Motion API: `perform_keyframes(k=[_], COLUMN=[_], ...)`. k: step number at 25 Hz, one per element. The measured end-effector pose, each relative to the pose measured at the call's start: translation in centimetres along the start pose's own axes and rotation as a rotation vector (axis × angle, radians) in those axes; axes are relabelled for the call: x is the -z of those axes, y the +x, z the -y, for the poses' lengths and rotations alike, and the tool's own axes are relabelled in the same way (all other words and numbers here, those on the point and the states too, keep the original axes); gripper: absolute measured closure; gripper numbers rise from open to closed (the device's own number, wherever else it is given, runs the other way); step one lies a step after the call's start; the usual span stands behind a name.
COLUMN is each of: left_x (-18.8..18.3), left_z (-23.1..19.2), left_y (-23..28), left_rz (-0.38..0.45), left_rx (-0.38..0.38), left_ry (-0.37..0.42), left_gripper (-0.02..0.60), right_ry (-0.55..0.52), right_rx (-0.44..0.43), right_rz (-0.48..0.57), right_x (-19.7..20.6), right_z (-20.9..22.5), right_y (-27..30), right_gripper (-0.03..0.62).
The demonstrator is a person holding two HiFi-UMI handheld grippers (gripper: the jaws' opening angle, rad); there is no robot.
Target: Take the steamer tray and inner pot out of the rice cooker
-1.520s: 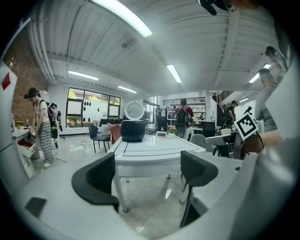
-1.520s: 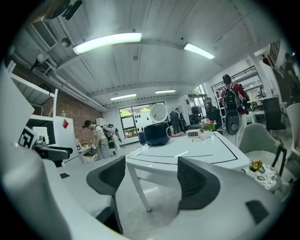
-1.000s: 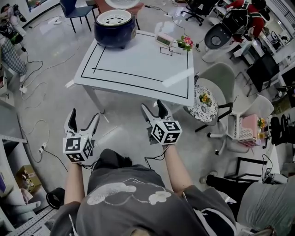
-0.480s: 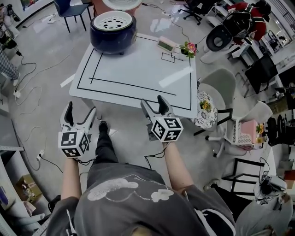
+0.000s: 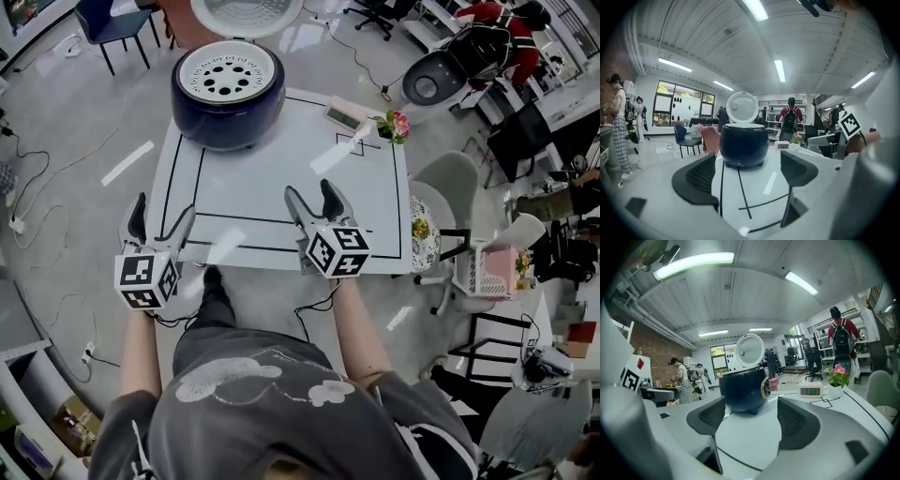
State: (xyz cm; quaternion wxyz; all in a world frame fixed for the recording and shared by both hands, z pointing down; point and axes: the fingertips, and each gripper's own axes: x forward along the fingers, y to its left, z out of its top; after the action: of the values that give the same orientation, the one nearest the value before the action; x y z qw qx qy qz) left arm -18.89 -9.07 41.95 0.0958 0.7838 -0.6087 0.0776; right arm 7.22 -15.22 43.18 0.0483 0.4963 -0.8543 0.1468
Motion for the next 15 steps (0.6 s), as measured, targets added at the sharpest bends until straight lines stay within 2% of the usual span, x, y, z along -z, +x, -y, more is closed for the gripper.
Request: perform_keyframes(k=[9,15], left_x=[-4.0,-5.4], left_z=[-6.8,-10.5], left_y=[7.1,10.4], left_rz=[0.006,-0.034], left_rx=[0.05,0.086], left_ry=[0.013,0.003], left_gripper=[0.152,0.153], right_ry=[0.003,-0.017], right_rx=[0.043,0.05], right_rz=[0.052,0.064], right_x=[-6.5,-9.8], right_z=[-0.6,-1.6], right_y=[10.3,15.1], right_gripper=[0.26,0.26])
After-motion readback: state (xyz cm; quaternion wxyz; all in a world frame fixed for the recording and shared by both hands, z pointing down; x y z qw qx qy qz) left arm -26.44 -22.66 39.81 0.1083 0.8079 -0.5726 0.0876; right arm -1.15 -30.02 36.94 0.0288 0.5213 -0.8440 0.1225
